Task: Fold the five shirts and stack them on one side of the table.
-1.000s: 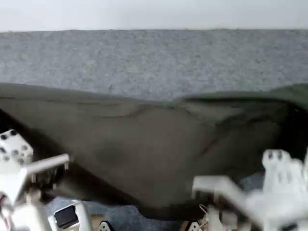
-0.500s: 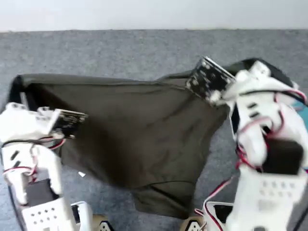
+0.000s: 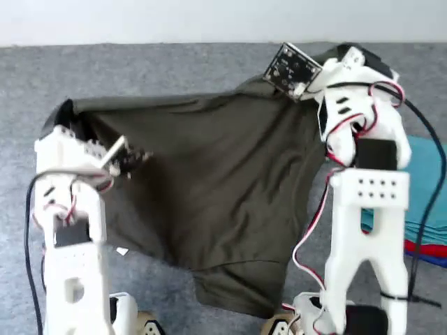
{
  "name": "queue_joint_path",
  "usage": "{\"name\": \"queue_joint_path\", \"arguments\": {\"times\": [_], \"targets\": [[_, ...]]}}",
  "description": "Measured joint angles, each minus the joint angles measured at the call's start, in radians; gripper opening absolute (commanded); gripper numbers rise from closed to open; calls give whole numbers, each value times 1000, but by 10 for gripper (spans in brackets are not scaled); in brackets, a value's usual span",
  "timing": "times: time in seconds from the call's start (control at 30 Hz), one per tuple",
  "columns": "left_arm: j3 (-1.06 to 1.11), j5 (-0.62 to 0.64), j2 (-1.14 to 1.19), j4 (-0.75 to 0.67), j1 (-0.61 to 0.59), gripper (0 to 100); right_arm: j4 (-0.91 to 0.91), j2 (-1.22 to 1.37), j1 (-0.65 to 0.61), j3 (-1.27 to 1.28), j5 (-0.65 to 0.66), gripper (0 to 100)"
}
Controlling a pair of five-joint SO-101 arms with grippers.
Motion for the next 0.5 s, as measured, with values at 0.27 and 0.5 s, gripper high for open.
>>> {"name": "queue_joint_path", "arguments": {"times": [0.27,0.5], "targets": [[-428,0,535,-14,2,15,-176,164,0,0,20,10],[-703,-44,848,-14,2,15,-233,239,0,0,81,10]]}}
